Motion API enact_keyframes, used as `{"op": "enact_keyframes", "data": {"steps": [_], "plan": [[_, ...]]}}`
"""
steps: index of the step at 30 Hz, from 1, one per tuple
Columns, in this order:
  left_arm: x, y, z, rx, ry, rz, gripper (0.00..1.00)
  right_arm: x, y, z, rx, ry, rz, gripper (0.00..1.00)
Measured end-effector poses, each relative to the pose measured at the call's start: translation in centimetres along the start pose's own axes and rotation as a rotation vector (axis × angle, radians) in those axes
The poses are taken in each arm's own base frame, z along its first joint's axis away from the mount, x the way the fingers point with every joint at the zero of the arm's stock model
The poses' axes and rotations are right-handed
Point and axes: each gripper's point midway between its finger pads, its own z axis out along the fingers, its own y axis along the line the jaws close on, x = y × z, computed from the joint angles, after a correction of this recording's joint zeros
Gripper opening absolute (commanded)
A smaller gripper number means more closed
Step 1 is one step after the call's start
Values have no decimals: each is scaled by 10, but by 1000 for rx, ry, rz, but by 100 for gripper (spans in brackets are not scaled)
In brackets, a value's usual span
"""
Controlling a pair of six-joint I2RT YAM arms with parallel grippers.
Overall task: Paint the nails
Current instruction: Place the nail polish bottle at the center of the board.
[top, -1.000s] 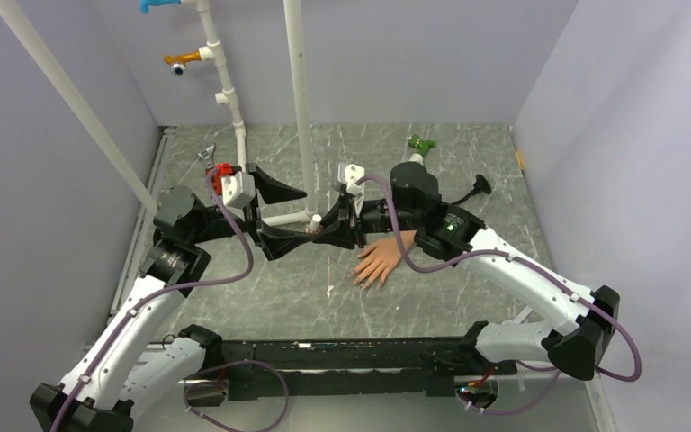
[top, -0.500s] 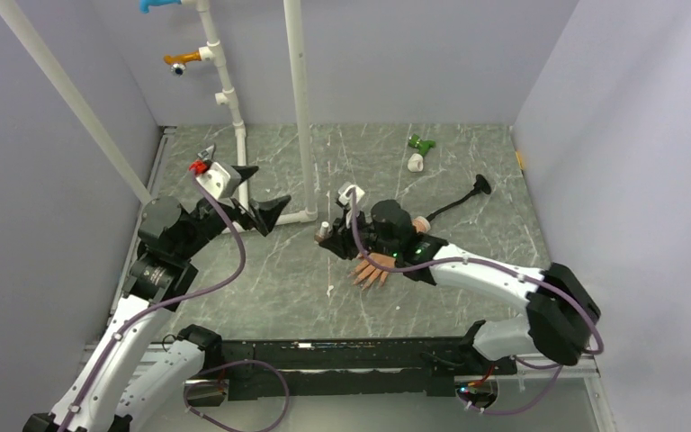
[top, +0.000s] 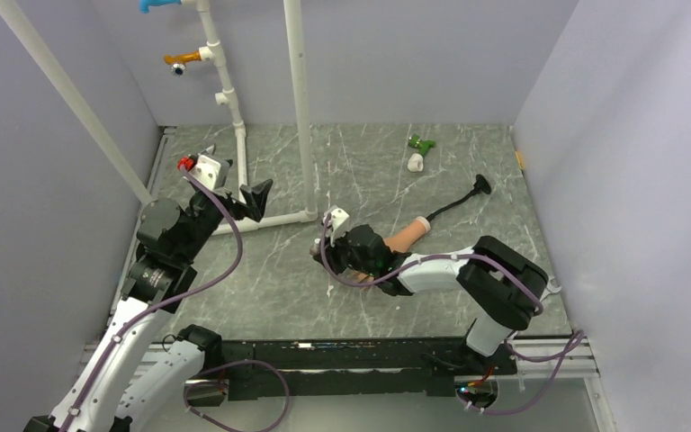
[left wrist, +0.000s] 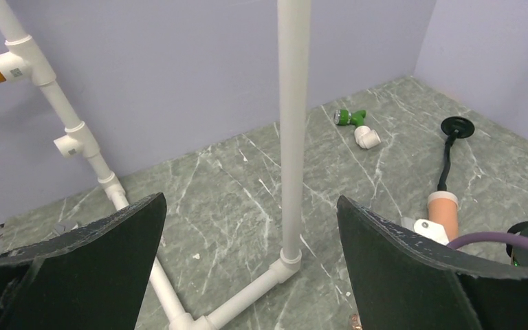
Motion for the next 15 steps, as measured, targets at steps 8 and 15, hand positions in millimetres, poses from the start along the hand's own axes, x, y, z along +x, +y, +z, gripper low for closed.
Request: {"op": "enact_keyframes", "data": {"steps": [8,15], "plan": [[0,2,0,-10,0,1,99,20,3,7,18,8,-33,6],[0,2,0,-10,0,7,100,26,3,10,32,9,-46,16]]}}
